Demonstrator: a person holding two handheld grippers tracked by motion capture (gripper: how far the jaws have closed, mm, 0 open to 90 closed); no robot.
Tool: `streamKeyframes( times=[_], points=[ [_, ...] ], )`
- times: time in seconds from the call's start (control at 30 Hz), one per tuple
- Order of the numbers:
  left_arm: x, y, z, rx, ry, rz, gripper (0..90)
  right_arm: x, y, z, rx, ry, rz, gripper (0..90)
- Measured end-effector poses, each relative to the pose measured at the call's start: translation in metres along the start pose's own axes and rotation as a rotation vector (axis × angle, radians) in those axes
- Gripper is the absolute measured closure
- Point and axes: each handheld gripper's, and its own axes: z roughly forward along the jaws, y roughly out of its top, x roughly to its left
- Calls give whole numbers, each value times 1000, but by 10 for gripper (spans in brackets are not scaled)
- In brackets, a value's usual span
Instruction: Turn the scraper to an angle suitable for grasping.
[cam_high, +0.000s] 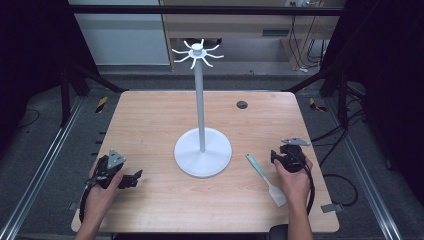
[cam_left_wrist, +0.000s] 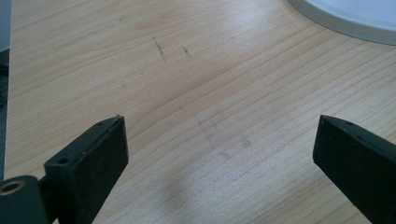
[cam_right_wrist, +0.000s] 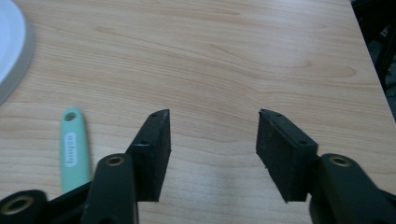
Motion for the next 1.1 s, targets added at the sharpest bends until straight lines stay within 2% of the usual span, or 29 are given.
streamKeyframes(
  times=[0.07,0.13,0.17,0.33,0.5,0.6,0.7,0.73,0.93,1.1],
  points=[
    [0,0,0,1,0,1,30,3,1,0,-7,12,-48,512],
    [0,0,0,1,-1,3,30,6,2,-1,-4,20,-53,533],
    [-1,0,0,1,-1,4,30,11,3,-1,-5,20,-92,564],
    [-1,0,1,5,-4,8,30,23,7,-1,9,17,-157,642],
    [-2,0,1,6,-5,10,30,30,8,1,13,38,-168,738],
    [-2,0,1,7,-6,12,30,34,10,3,29,55,-167,827],
    [-2,0,1,7,-6,13,30,37,10,4,45,70,-166,860],
    [-3,1,1,9,-7,15,30,40,11,6,65,90,-169,884],
    [-2,1,2,11,-8,17,30,48,11,12,142,124,-180,900],
    [-4,1,2,13,-10,19,30,51,11,18,167,141,-191,900]
  ],
)
